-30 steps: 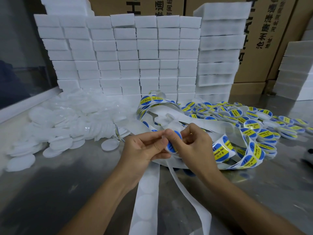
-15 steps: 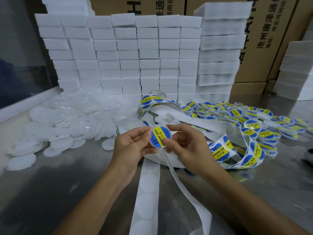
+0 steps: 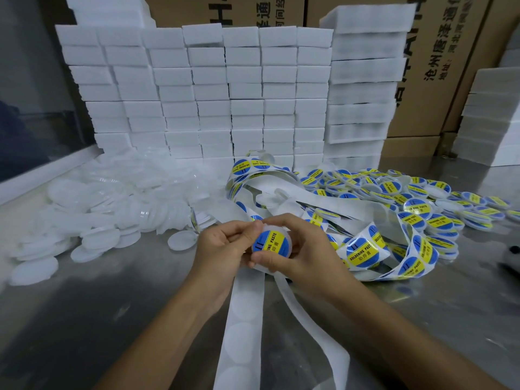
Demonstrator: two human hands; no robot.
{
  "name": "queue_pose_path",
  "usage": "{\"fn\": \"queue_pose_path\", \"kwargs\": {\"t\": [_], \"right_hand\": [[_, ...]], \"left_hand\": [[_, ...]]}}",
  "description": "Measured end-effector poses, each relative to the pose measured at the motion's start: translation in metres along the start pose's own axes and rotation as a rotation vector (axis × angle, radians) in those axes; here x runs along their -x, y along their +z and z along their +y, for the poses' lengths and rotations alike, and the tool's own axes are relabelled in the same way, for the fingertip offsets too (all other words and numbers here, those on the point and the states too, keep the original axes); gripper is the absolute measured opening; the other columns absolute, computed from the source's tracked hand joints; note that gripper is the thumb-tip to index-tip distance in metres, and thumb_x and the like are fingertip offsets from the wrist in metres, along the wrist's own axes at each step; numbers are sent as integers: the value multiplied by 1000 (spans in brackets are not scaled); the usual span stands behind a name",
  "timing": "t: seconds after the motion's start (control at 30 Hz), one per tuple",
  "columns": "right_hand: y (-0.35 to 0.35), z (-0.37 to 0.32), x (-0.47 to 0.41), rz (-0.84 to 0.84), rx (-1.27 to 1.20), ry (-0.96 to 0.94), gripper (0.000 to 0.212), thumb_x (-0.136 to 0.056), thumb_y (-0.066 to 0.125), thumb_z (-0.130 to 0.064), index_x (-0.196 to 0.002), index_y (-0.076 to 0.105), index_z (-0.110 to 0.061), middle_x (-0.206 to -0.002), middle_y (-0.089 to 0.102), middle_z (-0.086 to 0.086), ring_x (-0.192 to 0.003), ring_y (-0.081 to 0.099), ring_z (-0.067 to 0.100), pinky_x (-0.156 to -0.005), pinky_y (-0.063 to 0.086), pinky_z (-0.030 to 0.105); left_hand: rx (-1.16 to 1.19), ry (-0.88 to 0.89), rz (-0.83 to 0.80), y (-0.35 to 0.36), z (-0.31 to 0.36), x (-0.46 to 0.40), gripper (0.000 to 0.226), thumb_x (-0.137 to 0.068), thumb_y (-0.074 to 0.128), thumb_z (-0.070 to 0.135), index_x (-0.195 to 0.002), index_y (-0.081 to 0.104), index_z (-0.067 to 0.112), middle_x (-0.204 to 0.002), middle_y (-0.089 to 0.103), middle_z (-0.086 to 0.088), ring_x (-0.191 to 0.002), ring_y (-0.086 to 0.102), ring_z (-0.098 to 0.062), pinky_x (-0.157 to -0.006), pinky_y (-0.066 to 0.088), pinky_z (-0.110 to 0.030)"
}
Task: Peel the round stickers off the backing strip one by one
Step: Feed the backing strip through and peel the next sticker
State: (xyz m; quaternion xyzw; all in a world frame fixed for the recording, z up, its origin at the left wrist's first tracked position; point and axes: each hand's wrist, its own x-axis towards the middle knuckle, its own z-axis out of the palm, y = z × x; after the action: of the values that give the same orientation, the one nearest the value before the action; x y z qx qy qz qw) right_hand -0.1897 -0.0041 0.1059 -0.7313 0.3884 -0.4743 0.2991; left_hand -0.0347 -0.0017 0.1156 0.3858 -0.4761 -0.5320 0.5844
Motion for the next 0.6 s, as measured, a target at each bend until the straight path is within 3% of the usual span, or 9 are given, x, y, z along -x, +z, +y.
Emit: {"fn": "queue_pose_path", "kwargs": {"t": [0.13, 0.2, 0.3, 0.4, 0.47, 0.53, 0.6], "right_hand": [[1, 1, 1, 50, -117, 68, 13, -94, 64, -26, -99, 54, -18, -80, 74, 6, -60, 72, 23, -55, 53, 24], [1, 2, 0, 90, -160, 78, 13, -102, 47, -28, -95, 50, -16, -73, 73, 5, -57, 71, 25, -52, 47, 20], [2, 4, -1, 90, -179, 88, 18, -105, 37, -27, -97, 49, -16, -73, 73, 5, -56, 70, 25, -49, 46, 25], [1, 8, -3, 85, -129, 67, 11, -101, 51, -24, -111, 54, -19, -81, 74, 5, -60, 71, 20, -54, 49, 24], [-2, 9, -2, 89, -64, 38, 31, -92, 68, -23, -120, 56, -26, -83, 71, 7, -63, 70, 19, -58, 55, 30], [-2, 8, -3, 98, -19, 14, 31, -86, 75, -23, -113, 61, -33, -84, 69, 9, -62, 68, 20, -60, 57, 35], [0, 6, -3, 127, -94, 10, 15, -91, 69, -21, -101, 65, -31, -79, 71, 9, -57, 67, 20, -56, 56, 32]], "left_hand": [[18, 11, -13, 1, 0, -1, 35, -64, 76, 37, -84, 74, 8, -80, 74, -15, -66, 68, -21, -54, 53, -23], [13, 22, -53, -2, 0, -2, 37, -64, 77, 30, -94, 71, 9, -87, 75, -14, -73, 73, -23, -59, 55, -24], [-17, 48, -55, -3, -2, -2, 33, -67, 75, 19, -98, 71, 11, -87, 76, -11, -72, 73, -23, -62, 56, -23], [31, 44, 32, -5, -2, -5, 28, -65, 74, 24, -91, 74, 12, -86, 76, -12, -73, 72, -19, -62, 56, -23], [32, 31, 69, -8, -1, -6, 28, -64, 75, 26, -87, 74, 10, -85, 76, -11, -73, 73, -19, -61, 56, -22], [37, 22, 69, -9, -1, -7, 29, -64, 74, 25, -86, 72, 6, -84, 76, -13, -72, 74, -22, -61, 57, -23], [38, 19, 38, -8, -1, -6, 30, -67, 73, 24, -89, 72, 5, -85, 76, -15, -73, 74, -23, -61, 57, -24]]}}
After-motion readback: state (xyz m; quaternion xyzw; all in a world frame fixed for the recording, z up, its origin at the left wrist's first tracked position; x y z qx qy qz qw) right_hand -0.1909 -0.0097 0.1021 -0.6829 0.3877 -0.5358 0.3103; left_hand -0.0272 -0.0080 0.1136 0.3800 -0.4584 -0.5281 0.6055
